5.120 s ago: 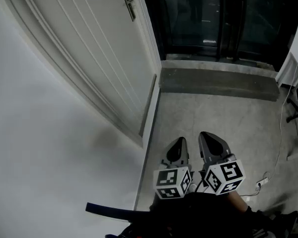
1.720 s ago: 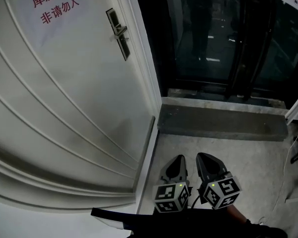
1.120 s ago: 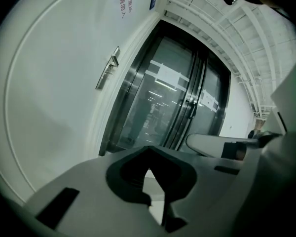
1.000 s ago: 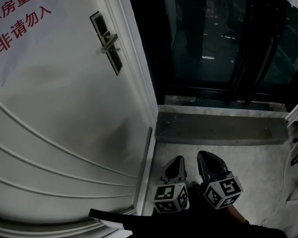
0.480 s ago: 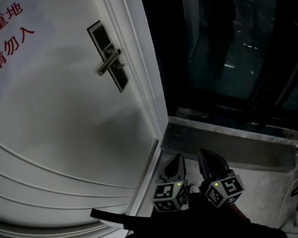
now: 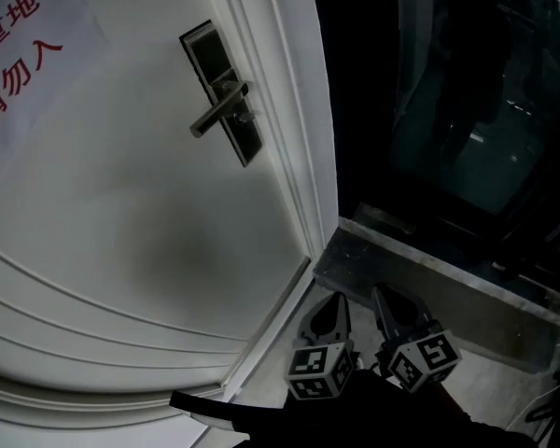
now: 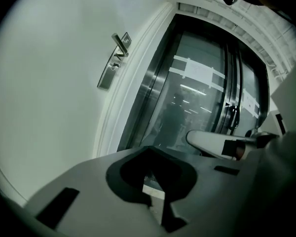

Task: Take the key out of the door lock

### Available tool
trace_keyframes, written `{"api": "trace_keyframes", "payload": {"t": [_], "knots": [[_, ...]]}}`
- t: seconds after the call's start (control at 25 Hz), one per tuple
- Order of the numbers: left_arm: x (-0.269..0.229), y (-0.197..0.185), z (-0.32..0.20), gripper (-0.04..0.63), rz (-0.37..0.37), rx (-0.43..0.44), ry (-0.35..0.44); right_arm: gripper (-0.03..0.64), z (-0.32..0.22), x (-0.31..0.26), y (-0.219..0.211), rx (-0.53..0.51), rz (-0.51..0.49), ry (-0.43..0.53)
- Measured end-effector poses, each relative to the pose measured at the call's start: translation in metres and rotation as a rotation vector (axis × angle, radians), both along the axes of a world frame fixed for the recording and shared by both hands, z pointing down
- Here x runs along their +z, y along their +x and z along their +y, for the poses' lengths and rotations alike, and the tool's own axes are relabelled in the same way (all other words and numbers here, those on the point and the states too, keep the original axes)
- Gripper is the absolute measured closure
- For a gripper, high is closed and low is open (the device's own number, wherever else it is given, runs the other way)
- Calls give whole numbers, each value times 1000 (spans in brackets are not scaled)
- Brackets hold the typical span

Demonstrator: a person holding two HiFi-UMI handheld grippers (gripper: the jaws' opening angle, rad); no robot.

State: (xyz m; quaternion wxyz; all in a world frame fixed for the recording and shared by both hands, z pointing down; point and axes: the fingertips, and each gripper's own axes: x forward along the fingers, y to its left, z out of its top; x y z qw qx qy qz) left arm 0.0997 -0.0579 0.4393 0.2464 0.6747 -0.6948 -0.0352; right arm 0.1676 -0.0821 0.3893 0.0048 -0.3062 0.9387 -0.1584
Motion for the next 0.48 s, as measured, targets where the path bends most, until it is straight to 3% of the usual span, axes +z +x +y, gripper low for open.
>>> {"api": "trace_keyframes", "payload": {"t": [0.48], "knots": [[-5,-50,-47,595,-5,-86,15,615,-49,-10,-52,-91,-43,54]]}}
